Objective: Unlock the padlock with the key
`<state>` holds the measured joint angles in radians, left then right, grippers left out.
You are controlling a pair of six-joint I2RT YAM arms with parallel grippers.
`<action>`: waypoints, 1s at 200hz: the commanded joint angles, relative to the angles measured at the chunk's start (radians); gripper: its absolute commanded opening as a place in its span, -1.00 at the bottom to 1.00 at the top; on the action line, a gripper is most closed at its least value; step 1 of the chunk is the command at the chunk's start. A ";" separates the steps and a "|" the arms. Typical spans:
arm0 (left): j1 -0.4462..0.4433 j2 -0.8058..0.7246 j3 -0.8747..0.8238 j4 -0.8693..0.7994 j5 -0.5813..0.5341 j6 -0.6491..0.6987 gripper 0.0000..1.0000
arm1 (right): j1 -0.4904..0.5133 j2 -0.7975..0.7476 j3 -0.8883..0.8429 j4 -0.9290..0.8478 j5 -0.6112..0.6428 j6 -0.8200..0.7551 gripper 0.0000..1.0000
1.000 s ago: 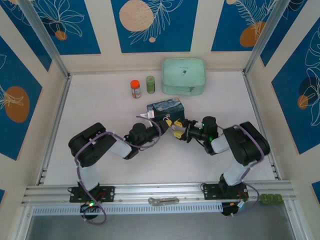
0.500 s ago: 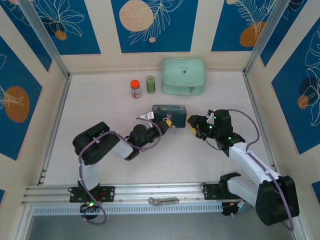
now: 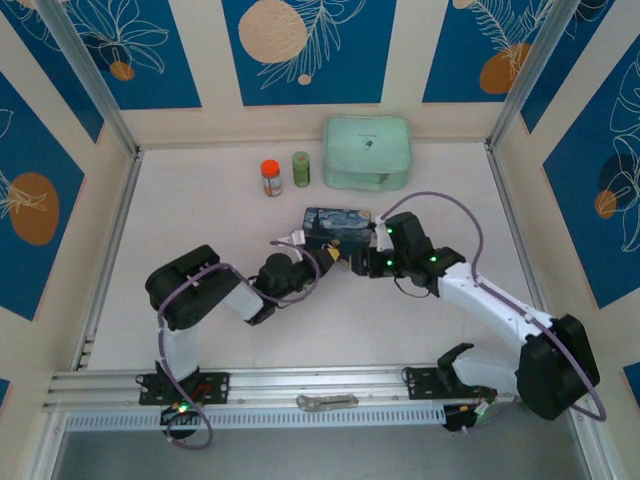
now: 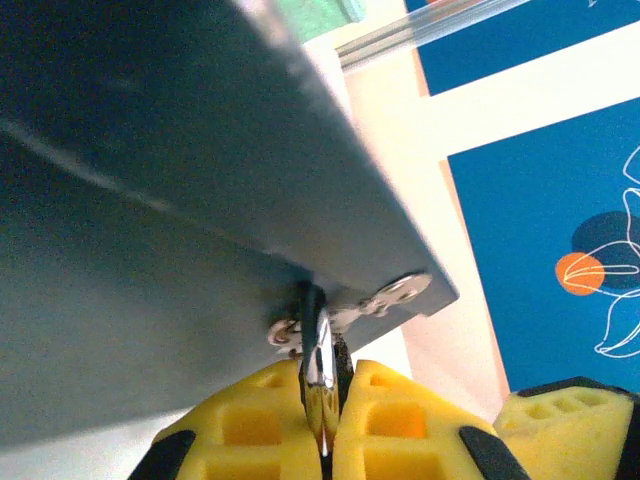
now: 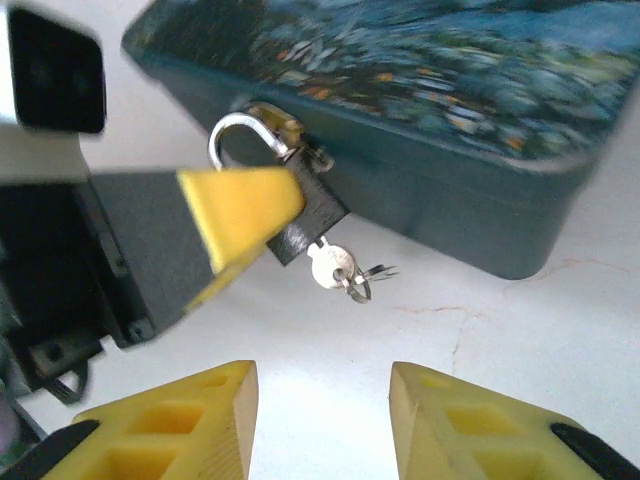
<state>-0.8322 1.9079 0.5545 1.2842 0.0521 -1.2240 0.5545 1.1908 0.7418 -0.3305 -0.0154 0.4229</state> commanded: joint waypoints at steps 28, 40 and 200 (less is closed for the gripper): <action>-0.011 -0.014 0.014 0.007 0.001 -0.084 -1.00 | 0.128 0.059 0.020 0.035 0.127 -0.336 -0.20; -0.011 -0.026 0.018 -0.013 0.006 -0.090 -1.00 | 0.133 0.081 0.036 0.027 0.144 -0.347 -0.18; -0.011 -0.040 -0.031 -0.253 -0.036 0.002 -0.98 | 0.041 0.074 0.058 0.100 0.047 -0.139 -0.05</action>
<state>-0.8364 1.8988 0.5232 1.0901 0.0364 -1.2758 0.6300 1.3529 0.8368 -0.2874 0.1318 0.1661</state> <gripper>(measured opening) 0.050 0.471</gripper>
